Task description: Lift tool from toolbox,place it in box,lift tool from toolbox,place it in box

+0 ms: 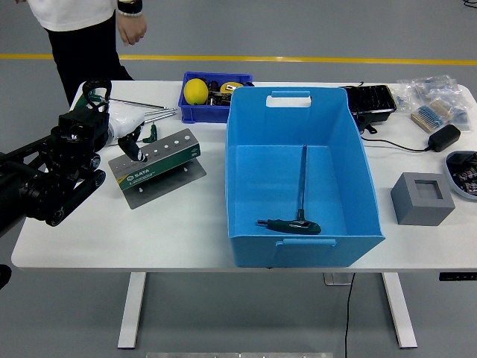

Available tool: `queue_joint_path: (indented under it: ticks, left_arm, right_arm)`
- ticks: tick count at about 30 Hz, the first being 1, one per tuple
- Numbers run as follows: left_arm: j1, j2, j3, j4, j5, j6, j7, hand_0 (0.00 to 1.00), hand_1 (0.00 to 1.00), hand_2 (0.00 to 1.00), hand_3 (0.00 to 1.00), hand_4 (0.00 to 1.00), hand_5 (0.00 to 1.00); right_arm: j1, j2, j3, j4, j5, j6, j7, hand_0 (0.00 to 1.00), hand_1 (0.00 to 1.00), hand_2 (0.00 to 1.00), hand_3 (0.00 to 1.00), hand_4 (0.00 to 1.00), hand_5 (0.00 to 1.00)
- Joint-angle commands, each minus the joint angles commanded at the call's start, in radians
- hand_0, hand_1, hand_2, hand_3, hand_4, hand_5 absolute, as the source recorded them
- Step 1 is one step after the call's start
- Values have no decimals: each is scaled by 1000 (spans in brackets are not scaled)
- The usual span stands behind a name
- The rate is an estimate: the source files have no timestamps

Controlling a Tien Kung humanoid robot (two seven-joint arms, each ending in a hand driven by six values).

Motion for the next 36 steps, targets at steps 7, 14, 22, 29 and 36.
queue_joint_path:
  ticks: [7,14,22,29,36]
  left_arm:
    - [12,-2,-16,35,6,124,-78,137,4,74,79,859,251]
    - [16,1,-21,27,-7,184,-114,122,2,51,64,770,362]
    - [16,2,-23,27,-26,218,-132,109,2,38,57,758,409]
    - [20,7,-39,-4,-26,254,-148,89,2,23,50,752,456]
    - [25,8,-70,-85,4,288,-162,89,2,18,49,747,469]
  right_arm:
    - [-1,1,-2,0,3,1,1,681,644,718,580,804,735]
    - [-1,2,-2,0,5,0,1,681,644,718,579,804,735]
    - [-1,3,-1,-1,6,-1,1,682,644,718,579,803,735]
    - [-1,2,-2,-1,7,0,1,681,644,718,580,802,735]
    - [-2,2,-2,-1,5,1,1,681,644,719,578,802,735]
